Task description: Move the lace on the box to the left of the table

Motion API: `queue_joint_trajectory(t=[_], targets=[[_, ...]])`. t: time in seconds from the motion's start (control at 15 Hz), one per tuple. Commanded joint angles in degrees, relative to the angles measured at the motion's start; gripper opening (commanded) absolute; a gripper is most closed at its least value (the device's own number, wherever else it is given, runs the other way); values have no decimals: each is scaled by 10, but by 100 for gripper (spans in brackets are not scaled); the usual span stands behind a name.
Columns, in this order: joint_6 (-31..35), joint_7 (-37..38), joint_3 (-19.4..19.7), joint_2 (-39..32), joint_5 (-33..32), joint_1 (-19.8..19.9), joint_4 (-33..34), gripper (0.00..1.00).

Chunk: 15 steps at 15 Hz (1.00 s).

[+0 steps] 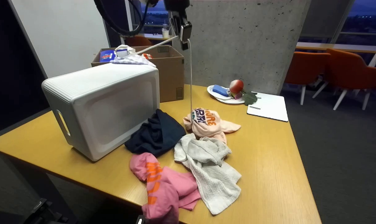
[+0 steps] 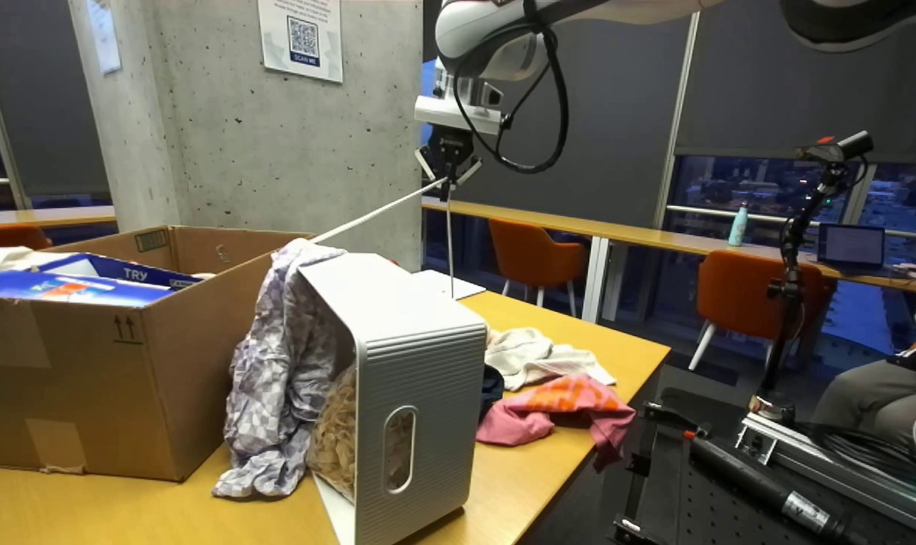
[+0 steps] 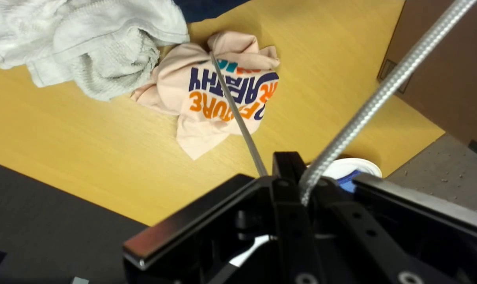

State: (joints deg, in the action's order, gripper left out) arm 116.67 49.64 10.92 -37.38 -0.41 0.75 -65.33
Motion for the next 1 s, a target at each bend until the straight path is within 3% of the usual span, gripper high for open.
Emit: queue_joint_trajectory(t=[0.0,0.47,0.93], targets=[[-58,16,10,-1,-30,0,62,1],[-160,20,51,-29,-67,7,188,1],[-207,21,105,-27,-99,33,217,1]])
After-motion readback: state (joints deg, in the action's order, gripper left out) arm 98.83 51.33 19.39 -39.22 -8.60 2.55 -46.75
